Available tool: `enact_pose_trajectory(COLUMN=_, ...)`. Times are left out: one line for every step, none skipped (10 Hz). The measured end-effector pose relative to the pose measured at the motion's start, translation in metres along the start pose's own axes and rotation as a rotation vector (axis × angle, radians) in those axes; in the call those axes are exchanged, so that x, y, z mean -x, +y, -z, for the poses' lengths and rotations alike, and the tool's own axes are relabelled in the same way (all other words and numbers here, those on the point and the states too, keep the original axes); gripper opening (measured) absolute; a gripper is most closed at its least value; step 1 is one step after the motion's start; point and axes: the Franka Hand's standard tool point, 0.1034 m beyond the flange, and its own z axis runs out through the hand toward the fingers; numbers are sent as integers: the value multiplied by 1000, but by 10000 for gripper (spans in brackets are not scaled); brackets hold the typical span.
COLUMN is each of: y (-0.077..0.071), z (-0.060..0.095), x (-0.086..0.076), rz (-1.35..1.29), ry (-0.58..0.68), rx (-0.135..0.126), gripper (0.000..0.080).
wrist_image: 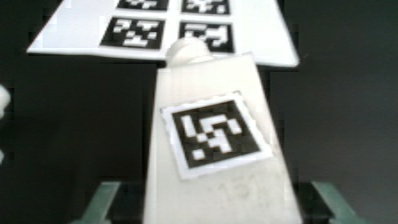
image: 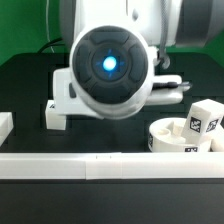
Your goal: Assemble stool
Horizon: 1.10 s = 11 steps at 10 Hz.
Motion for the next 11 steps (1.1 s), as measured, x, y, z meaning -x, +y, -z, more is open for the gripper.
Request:
enact_pose_trajectory(y=-4, z=10, x=6, rz=12, ry=23, rx=2, gripper=325)
enact_pose_trajectory(y=-3, z=11, x=4, rz=11, ry=50, rx=4, gripper=325)
enact_pose_trajectory(y=-3, z=13, x=-1, rz=11, ry=72, rx=6, gripper=325)
enact_pose_trajectory(y=-3, z=12, x=0, rz=11, ry=70, rx=5, gripper=325)
enact_pose_trajectory(y=-4, z=14, x=-3, rz=5, ry=86, rx=6, gripper=325)
enact_pose_trajectory(y=-10, z=30, x=-16, rz=-14, ry=224, rx=7, gripper=325)
enact_pose_trajectory(y=-18, z=26, x=9, rz=-19, ry=234, rx=-19, gripper=325)
enact_pose_trajectory(y=-20, z=31, x=15, rz=-12, ry=283, rx=-23, gripper=325)
enact_pose_trajectory(y=-23, z=46, x=14, rz=-3, ry=383, rx=-17, gripper=325)
enact_pose_trajectory(y=-22, z=45, x=13, rz=-7, ry=434, rx=-16, gripper=325)
enact_pose_trajectory(y=-21, z=49, x=8, rz=-10, ry=511, rx=-13, gripper=325)
